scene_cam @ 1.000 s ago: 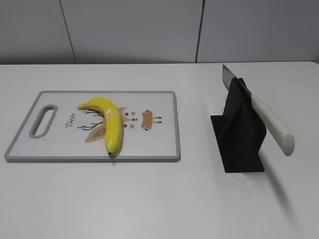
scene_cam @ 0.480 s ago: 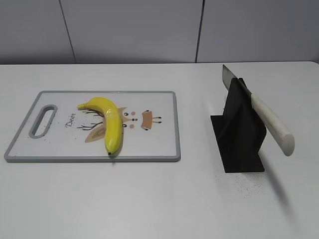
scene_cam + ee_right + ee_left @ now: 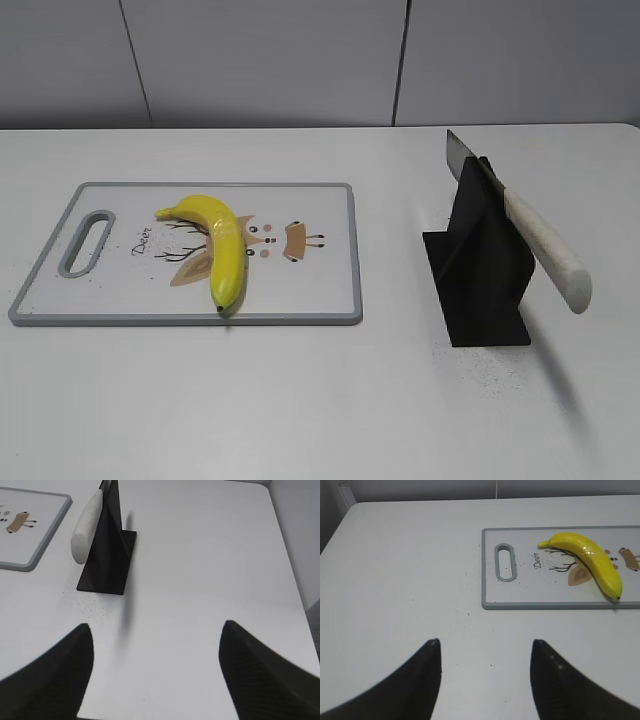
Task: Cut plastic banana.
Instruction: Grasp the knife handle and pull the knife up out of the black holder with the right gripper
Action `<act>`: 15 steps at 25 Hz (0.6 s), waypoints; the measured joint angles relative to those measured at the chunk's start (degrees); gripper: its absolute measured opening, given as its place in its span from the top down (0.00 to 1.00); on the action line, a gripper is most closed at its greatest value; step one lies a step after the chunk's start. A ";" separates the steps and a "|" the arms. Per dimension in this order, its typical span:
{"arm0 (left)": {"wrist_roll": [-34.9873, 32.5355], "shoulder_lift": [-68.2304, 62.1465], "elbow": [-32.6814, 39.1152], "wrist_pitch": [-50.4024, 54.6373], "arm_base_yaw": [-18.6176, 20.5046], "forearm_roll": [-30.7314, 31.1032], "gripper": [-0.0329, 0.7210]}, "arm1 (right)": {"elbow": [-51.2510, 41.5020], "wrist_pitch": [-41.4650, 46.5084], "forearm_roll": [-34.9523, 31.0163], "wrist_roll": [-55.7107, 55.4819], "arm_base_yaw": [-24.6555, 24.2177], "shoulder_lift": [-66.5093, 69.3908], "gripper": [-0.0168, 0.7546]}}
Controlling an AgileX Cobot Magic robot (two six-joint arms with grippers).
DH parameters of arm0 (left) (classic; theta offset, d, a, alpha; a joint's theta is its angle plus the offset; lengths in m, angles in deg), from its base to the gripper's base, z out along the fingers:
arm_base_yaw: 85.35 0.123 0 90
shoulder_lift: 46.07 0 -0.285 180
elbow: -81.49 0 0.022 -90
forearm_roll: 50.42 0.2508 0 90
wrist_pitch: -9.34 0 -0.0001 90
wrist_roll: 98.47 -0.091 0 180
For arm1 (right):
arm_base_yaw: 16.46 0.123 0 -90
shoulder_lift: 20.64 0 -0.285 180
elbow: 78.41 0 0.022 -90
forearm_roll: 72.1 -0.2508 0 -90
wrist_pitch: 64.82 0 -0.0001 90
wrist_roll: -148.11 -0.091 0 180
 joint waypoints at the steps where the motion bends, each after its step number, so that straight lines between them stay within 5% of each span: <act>1: 0.00 0.00 0.00 0.00 0.00 0.00 0.25 | 0.20 -0.19 0.59 0.05 0.00 0.00 0.21; 9: 0.00 0.00 0.00 0.00 0.00 0.00 0.25 | 12.47 3.16 2.29 -1.45 0.00 17.77 0.21; 15: 0.00 0.00 0.00 0.00 0.00 0.00 0.25 | 20.19 5.09 -3.34 -1.82 0.12 36.35 0.21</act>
